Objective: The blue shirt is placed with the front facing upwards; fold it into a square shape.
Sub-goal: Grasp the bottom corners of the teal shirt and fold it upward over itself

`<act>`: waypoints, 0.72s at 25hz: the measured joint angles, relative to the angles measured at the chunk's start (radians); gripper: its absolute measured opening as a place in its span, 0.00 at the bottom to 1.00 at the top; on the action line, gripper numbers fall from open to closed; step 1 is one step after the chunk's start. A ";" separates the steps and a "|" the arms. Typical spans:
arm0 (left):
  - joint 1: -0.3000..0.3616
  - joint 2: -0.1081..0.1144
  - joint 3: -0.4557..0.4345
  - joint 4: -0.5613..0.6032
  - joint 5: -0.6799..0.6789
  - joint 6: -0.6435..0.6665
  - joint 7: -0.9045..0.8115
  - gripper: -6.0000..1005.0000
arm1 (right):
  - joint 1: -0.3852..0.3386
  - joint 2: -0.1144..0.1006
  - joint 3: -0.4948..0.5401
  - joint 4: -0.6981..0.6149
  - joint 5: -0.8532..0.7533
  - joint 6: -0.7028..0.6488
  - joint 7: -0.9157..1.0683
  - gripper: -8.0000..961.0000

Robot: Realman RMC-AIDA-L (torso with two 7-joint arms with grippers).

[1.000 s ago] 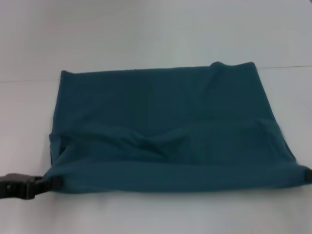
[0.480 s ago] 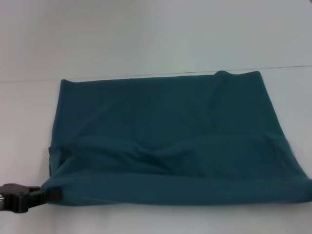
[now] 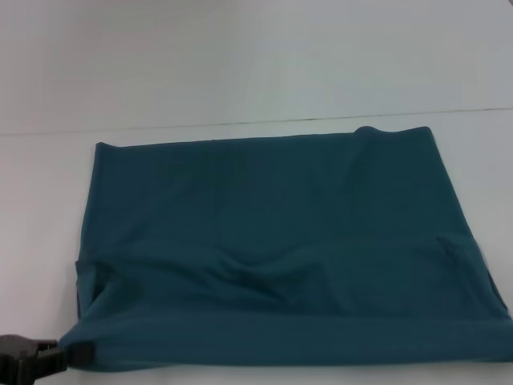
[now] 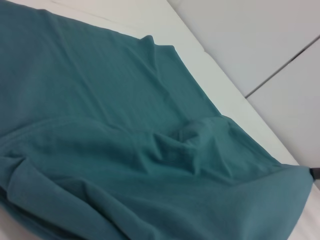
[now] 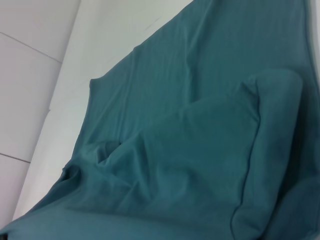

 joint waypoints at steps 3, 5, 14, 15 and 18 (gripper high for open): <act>0.013 -0.003 -0.002 -0.004 0.001 0.016 0.000 0.04 | -0.006 0.001 -0.002 0.000 0.000 -0.004 0.001 0.04; 0.026 -0.009 -0.008 -0.012 0.003 0.028 0.001 0.04 | -0.012 0.004 -0.004 0.000 -0.002 -0.014 0.001 0.04; 0.103 -0.045 -0.019 -0.096 0.008 0.083 0.010 0.04 | -0.047 0.011 0.005 0.000 -0.043 -0.042 -0.002 0.04; 0.104 -0.045 -0.022 -0.096 0.009 0.084 0.010 0.04 | -0.052 0.011 0.005 0.000 -0.046 -0.043 -0.002 0.04; 0.108 -0.046 -0.025 -0.095 0.018 0.090 0.011 0.04 | -0.062 0.013 0.006 0.000 -0.051 -0.044 -0.005 0.04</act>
